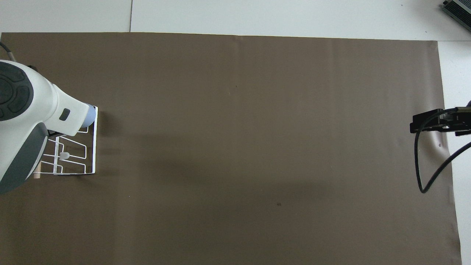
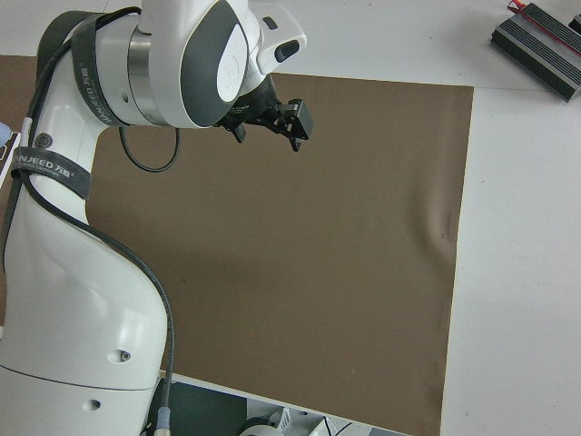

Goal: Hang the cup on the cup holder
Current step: 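Release the cup and withdraw the left gripper from the rack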

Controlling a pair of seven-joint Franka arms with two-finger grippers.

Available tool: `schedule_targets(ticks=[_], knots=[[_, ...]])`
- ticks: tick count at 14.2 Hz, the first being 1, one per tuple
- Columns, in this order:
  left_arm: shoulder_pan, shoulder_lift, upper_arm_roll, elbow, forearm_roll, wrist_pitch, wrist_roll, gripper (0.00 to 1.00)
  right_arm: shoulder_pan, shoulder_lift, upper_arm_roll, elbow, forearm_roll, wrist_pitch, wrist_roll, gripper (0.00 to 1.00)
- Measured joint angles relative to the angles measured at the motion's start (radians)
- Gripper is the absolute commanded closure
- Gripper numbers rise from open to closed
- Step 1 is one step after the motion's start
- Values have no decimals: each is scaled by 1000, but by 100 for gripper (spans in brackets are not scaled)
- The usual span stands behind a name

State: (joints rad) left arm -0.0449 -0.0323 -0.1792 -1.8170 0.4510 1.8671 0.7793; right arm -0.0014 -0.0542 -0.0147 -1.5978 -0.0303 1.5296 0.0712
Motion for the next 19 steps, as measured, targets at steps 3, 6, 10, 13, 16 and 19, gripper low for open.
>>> schedule_targets(ticks=[3, 6, 10, 13, 16, 19], knots=[[5, -8, 7, 55, -131, -89, -165, 0, 0, 0, 0, -3, 0, 0, 0, 0], [6, -10, 6, 116, -256, -187, -370, 0, 0, -3, 0, -11, 0, 0, 0, 0], [19, -10, 10, 169, -371, -274, -636, 0, 0, -5, 0, -16, 0, 0, 0, 0], [56, -11, 15, 203, -388, -292, -690, 0, 0, -6, 0, -18, 0, 0, 0, 0], [114, -11, 19, 221, -437, -315, -698, 0, 0, -6, 0, -19, 0, 0, 0, 0], [141, -11, 22, 223, -445, -342, -700, 0, 0, -6, 0, -21, 0, 0, 0, 0]])
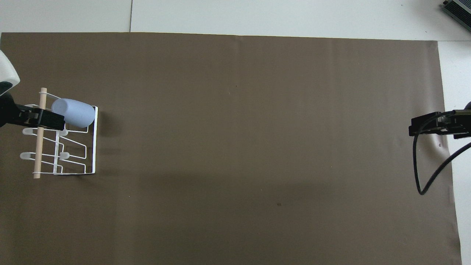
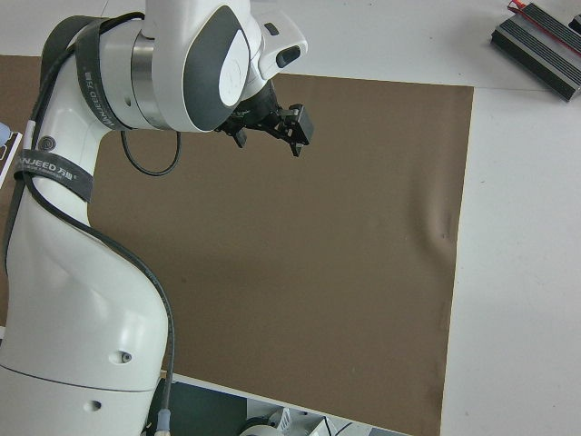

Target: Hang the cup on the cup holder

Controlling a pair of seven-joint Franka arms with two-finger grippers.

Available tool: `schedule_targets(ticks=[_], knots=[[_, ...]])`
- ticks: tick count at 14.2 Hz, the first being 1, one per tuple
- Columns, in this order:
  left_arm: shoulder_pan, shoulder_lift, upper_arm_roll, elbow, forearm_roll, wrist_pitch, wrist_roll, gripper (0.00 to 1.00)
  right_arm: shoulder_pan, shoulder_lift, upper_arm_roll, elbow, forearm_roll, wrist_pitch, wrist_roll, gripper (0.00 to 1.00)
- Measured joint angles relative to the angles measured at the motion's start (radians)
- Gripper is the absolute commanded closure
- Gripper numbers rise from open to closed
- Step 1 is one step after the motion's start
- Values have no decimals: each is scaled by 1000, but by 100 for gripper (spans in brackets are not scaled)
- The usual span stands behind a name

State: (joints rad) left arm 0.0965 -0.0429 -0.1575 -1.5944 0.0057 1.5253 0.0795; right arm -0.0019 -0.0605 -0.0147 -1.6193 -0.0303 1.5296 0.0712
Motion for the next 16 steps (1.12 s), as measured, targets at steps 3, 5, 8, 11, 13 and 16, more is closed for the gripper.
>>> schedule_targets(ticks=[3, 5, 8, 11, 13, 16], knots=[[2, -3, 39, 4, 0, -12, -3, 0, 0, -3, 0, -4, 0, 0, 0, 0], [2, -15, 73, 5, 0, -15, -1, 0, 0, -5, 0, -7, 0, 0, 0, 0], [2, -27, 95, 5, 0, -23, -1, 0, 0, -7, 0, -8, 0, 0, 0, 0], [2, -28, 97, 5, 0, -26, -1, 0, 0, -7, 0, -10, 0, 0, 0, 0], [-2, -28, 97, 5, 0, -26, 0, 0, 0, -8, 0, -10, 0, 0, 0, 0], [-4, -28, 97, 5, 0, -26, 32, 0, 0, -8, 0, -11, 0, 0, 0, 0]])
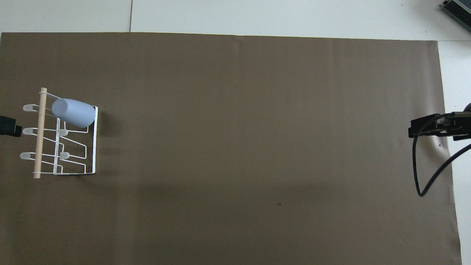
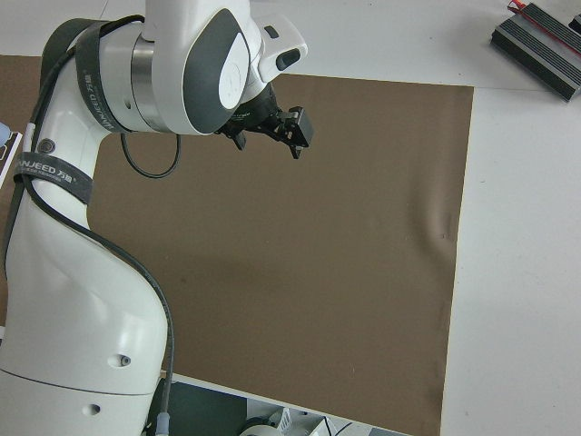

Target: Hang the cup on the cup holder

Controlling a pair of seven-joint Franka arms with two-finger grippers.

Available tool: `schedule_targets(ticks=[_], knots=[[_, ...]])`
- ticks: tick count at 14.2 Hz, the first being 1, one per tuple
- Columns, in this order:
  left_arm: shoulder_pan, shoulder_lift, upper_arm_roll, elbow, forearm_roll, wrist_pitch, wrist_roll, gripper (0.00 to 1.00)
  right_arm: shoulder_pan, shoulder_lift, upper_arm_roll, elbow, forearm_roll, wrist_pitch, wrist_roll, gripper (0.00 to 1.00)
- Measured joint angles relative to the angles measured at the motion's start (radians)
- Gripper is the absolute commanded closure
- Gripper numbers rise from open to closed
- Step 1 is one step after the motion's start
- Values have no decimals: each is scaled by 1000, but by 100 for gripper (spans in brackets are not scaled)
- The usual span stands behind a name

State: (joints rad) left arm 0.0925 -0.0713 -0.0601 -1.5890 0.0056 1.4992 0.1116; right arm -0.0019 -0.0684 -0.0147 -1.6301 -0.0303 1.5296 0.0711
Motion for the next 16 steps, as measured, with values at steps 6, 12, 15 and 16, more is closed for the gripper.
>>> schedule_targets(ticks=[6, 12, 15, 16], knots=[[-8, 0, 3, 0, 1, 0, 18, 0, 0, 0, 0, 0, 0, 0, 0, 0], [-25, -2, 4, 23, 14, -1, 22, 0, 0, 0, 0, -1, 0, 0, 0, 0], [-26, -2, 4, 25, 14, -1, 23, 0, 0, 0, 0, -2, 0, 0, 0, 0], [-26, -2, 4, 25, 14, -1, 24, 0, 0, 0, 0, -2, 0, 0, 0, 0]])
